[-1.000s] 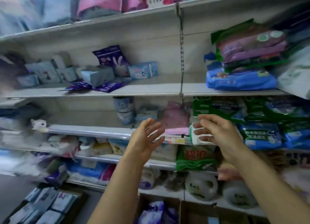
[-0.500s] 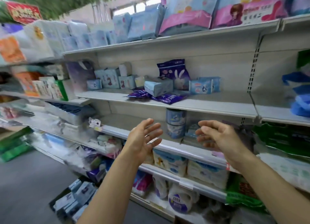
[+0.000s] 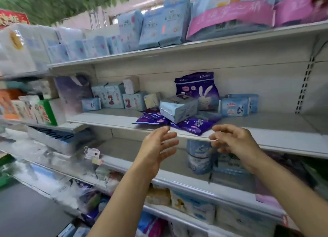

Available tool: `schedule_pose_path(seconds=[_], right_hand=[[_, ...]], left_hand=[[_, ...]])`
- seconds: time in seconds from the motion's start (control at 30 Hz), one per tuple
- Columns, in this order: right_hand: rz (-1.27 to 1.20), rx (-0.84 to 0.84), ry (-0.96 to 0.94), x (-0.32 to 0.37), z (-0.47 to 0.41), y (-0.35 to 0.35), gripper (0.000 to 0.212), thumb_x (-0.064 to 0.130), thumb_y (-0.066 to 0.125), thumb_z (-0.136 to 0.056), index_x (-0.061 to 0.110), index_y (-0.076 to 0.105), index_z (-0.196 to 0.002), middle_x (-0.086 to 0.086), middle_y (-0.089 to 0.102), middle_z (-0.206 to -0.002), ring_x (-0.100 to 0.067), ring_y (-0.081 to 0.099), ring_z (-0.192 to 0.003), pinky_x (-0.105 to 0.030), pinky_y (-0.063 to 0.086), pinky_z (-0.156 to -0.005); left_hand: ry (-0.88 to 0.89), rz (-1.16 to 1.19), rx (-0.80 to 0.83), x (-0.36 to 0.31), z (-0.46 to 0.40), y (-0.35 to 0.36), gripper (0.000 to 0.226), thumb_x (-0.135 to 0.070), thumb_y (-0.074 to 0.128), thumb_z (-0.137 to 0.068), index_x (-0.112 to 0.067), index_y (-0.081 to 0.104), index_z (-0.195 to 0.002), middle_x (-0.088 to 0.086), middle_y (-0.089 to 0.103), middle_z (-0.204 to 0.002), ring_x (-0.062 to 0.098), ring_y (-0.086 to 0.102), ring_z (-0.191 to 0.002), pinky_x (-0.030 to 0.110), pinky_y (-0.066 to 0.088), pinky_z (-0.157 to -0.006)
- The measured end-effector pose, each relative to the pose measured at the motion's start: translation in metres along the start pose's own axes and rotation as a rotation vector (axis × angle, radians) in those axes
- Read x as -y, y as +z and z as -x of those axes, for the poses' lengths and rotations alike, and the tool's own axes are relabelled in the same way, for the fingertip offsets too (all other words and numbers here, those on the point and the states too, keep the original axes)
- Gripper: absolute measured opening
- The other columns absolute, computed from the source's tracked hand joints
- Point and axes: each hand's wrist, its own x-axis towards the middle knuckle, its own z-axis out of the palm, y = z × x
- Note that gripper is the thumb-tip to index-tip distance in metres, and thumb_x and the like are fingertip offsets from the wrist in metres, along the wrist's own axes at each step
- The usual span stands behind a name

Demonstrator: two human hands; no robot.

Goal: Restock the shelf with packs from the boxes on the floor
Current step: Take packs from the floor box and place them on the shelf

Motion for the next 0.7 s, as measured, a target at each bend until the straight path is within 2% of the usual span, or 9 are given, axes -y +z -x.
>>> schedule_pose_path(seconds=[0.1, 0.2, 0.33, 0.4, 0.5, 0.57, 0.6, 0.63, 0.7], right_hand=[[0.043, -0.001, -0.002, -0.004, -0.021, 0.003, 0.014, 0.008, 0.061, -0.092, 0.014, 0.067, -0.103, -0.007, 0.074, -0.09, -0.019, 0.068, -0.076, -0.028, 0.053, -0.062], [0.119, -0.013, -0.011, -0.009, -0.042, -0.001, 0.015, 0.009, 0.065, -0.09, 0.019, 0.067, -0.102, -0.007, 0.073, -0.094, -0.023, 0.069, -0.085, -0.033, 0.054, -0.068], [0.159, -0.103, -0.002, -0.017, -0.082, -0.019, 0.018, 0.009, 0.067, -0.089, 0.021, 0.065, -0.102, -0.008, 0.069, -0.097, -0.02, 0.067, -0.086, -0.03, 0.054, -0.068], [0.198, -0.163, -0.004, -0.022, -0.101, -0.032, 0.021, 0.005, 0.067, -0.087, 0.021, 0.064, -0.101, -0.007, 0.067, -0.097, -0.018, 0.065, -0.084, -0.031, 0.054, -0.067], [0.271, -0.299, -0.033, -0.024, -0.132, -0.057, 0.023, -0.002, 0.064, -0.088, 0.015, 0.064, -0.103, -0.007, 0.065, -0.098, -0.017, 0.06, -0.082, -0.024, 0.052, -0.061], [0.364, -0.419, -0.089, -0.02, -0.163, -0.082, 0.022, -0.006, 0.06, -0.088, 0.01, 0.065, -0.102, -0.01, 0.065, -0.097, -0.022, 0.06, -0.083, -0.015, 0.048, -0.054], [0.448, -0.478, -0.118, -0.018, -0.18, -0.095, 0.021, -0.006, 0.059, -0.088, 0.007, 0.067, -0.102, -0.01, 0.066, -0.098, -0.024, 0.061, -0.085, -0.011, 0.046, -0.053], [0.55, -0.528, -0.142, -0.016, -0.197, -0.109, 0.021, -0.006, 0.059, -0.088, 0.005, 0.068, -0.103, -0.01, 0.067, -0.101, -0.026, 0.062, -0.088, -0.011, 0.045, -0.054], [0.716, -0.552, -0.149, -0.013, -0.229, -0.132, 0.023, -0.005, 0.057, -0.088, 0.003, 0.068, -0.107, -0.015, 0.066, -0.11, -0.026, 0.061, -0.095, -0.015, 0.043, -0.064]], left_hand=[[0.01, -0.049, 0.062, -0.001, -0.028, 0.005, 0.026, -0.034, 0.059, -0.097, -0.017, 0.065, -0.115, 0.004, 0.074, -0.106, 0.022, 0.072, -0.096, 0.035, 0.058, -0.076], [0.026, -0.113, 0.147, -0.002, -0.057, 0.019, 0.022, -0.032, 0.059, -0.097, -0.019, 0.063, -0.114, 0.005, 0.073, -0.108, 0.022, 0.071, -0.097, 0.039, 0.057, -0.086], [0.049, -0.19, 0.278, -0.006, -0.109, 0.053, 0.017, -0.026, 0.06, -0.096, -0.019, 0.063, -0.112, 0.004, 0.072, -0.105, 0.021, 0.069, -0.095, 0.04, 0.056, -0.087], [0.066, -0.238, 0.349, -0.005, -0.135, 0.073, 0.021, -0.022, 0.063, -0.095, -0.017, 0.061, -0.115, 0.005, 0.07, -0.106, 0.019, 0.067, -0.094, 0.037, 0.056, -0.082], [0.083, -0.295, 0.446, -0.005, -0.172, 0.105, 0.031, -0.017, 0.065, -0.094, -0.011, 0.056, -0.123, 0.004, 0.064, -0.11, 0.012, 0.062, -0.09, 0.022, 0.054, -0.072], [0.072, -0.339, 0.499, -0.005, -0.197, 0.132, 0.021, -0.015, 0.063, -0.095, -0.012, 0.055, -0.114, -0.003, 0.062, -0.098, 0.005, 0.058, -0.08, 0.01, 0.05, -0.058], [0.056, -0.355, 0.507, -0.004, -0.208, 0.145, 0.021, -0.017, 0.064, -0.094, -0.012, 0.055, -0.113, -0.004, 0.061, -0.095, 0.004, 0.057, -0.077, 0.009, 0.048, -0.054], [0.039, -0.377, 0.503, 0.0, -0.22, 0.157, 0.028, -0.02, 0.067, -0.092, -0.011, 0.054, -0.116, -0.002, 0.063, -0.1, 0.006, 0.059, -0.08, 0.012, 0.051, -0.057], [0.051, -0.419, 0.457, 0.012, -0.246, 0.181, 0.055, -0.024, 0.076, -0.085, -0.01, 0.048, -0.13, 0.008, 0.06, -0.124, 0.02, 0.063, -0.103, 0.031, 0.057, -0.083]])
